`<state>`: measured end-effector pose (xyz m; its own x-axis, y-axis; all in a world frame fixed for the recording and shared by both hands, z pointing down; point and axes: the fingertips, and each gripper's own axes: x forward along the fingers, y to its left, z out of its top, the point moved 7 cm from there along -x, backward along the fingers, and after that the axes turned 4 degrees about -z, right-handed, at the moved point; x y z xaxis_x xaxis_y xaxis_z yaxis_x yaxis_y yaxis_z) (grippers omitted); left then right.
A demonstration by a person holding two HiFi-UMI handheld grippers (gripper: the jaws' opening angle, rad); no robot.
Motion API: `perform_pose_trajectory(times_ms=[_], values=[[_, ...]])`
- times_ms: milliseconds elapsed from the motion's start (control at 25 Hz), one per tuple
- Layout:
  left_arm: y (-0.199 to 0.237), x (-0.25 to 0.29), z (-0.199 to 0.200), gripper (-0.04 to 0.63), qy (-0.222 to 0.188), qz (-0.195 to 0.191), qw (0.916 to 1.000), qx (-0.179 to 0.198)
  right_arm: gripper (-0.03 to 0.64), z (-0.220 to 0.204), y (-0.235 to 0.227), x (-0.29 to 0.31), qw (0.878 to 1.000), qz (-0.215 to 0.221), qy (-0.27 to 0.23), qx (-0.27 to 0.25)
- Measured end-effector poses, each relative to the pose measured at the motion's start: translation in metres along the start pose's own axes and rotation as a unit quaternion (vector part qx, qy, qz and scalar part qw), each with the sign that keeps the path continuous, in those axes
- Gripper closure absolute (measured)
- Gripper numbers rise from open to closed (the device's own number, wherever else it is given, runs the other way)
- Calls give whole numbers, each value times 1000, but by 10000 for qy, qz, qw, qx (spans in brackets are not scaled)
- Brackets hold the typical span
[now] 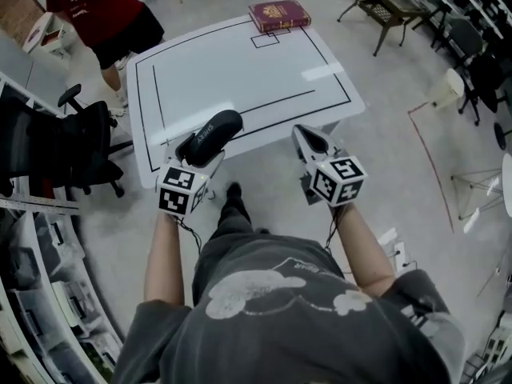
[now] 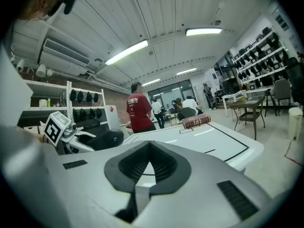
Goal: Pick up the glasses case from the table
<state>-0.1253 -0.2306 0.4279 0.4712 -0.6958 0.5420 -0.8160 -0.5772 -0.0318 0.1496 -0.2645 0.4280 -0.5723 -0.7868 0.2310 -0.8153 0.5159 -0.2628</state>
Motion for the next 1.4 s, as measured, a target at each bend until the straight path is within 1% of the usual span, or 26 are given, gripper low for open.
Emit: perform_pose_trajectory(times_ms=[120, 200, 400, 520, 640, 880, 1040, 1400], values=[[-21, -20, -9, 261, -117, 46, 9992, -384, 617, -6, 4, -15, 9999, 62, -23, 134], [-34, -30, -15, 261, -128, 38, 9987, -487, 617, -12, 9, -26, 9998, 70, -26, 210], [-47, -37, -16, 261, -151, 27, 9989, -449, 617, -27, 11, -44, 9994, 55, 12, 339], [-52, -38, -18, 261, -169, -68, 9984, -528, 617, -36, 11, -48, 9992, 16, 74, 401], [-54, -44, -26, 261, -155, -161, 9979, -608, 617, -38, 21, -48, 9992, 27, 101, 379], [-49, -75, -47, 261, -260, -243, 9963, -778, 617, -42, 62, -44, 9996, -4, 176, 228], [-47, -101, -62, 261, -320, -287, 9960, -786, 618, -47, 96, -52, 9998, -42, 205, 52], [-62, -155, -94, 261, -486, -473, 9952, -706, 618, -68, 150, -94, 9990, -287, 298, -186]])
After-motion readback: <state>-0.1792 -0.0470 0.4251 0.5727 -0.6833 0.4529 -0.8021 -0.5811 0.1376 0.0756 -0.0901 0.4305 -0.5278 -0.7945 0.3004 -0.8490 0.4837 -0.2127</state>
